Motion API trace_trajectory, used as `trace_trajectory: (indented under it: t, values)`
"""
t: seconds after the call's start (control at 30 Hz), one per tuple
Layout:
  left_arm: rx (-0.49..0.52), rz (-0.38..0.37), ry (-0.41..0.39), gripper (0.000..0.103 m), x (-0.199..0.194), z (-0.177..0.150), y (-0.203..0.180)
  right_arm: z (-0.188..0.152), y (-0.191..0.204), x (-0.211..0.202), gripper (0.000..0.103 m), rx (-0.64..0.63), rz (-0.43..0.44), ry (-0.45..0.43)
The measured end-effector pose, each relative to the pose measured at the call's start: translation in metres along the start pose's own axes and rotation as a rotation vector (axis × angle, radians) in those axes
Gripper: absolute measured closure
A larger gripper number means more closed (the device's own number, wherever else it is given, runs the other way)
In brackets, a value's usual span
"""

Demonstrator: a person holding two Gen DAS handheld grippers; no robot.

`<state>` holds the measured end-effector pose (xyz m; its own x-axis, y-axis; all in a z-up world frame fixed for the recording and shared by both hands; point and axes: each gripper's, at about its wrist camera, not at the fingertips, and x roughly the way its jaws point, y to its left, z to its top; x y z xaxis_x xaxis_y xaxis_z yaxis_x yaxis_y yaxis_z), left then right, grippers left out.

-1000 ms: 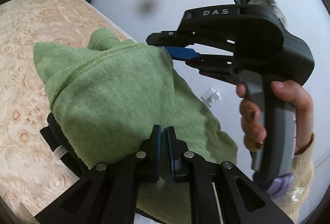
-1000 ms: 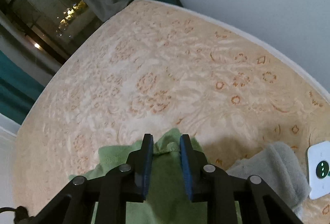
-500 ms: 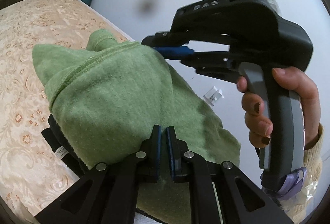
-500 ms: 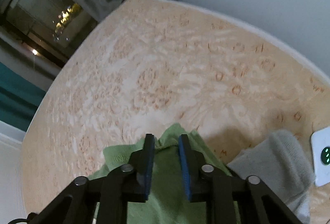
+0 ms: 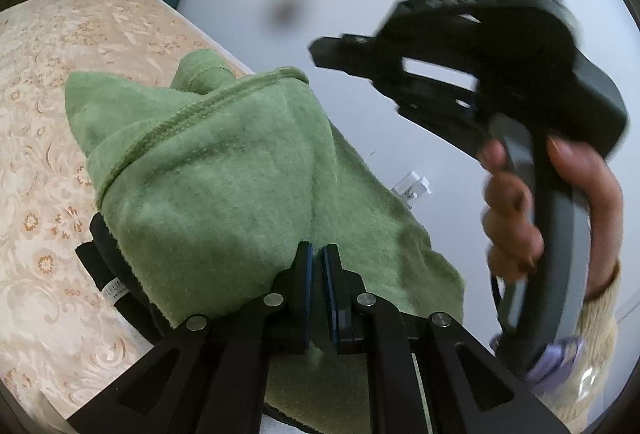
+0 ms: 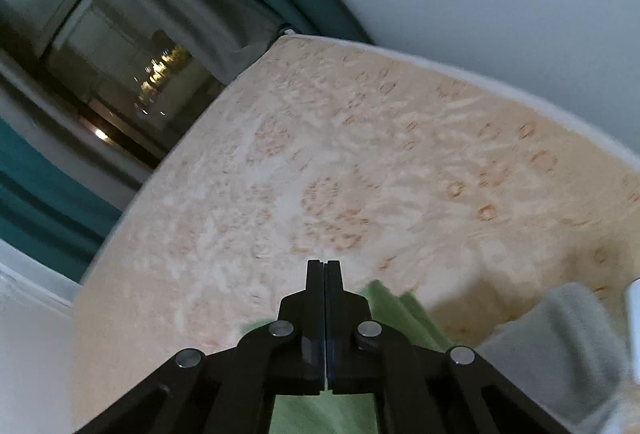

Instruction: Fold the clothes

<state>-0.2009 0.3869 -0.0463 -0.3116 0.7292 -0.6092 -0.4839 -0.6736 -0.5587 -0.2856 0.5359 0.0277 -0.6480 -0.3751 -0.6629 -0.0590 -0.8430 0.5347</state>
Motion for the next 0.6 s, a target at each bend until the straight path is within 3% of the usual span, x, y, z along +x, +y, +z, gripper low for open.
trace_trajectory:
  t: [0.2, 0.4, 0.5, 0.6]
  values:
    - [-0.015, 0.007, 0.007, 0.093, 0.000, 0.001, -0.003, -0.012, 0.001, 0.012, 0.103, -0.029, -0.044, 0.074]
    - [-0.021, 0.028, -0.037, 0.095, 0.001, 0.000, -0.002, -0.010, -0.033, 0.063, 0.103, 0.116, -0.009, 0.085]
    - [0.005, 0.004, -0.084, 0.095, -0.004, -0.005, -0.006, -0.011, -0.044, 0.042, 0.103, 0.160, 0.084, 0.024]
    - [0.045, 0.006, -0.142, 0.095, -0.018, -0.009, -0.015, -0.026, -0.043, -0.012, 0.099, 0.070, 0.048, -0.040]
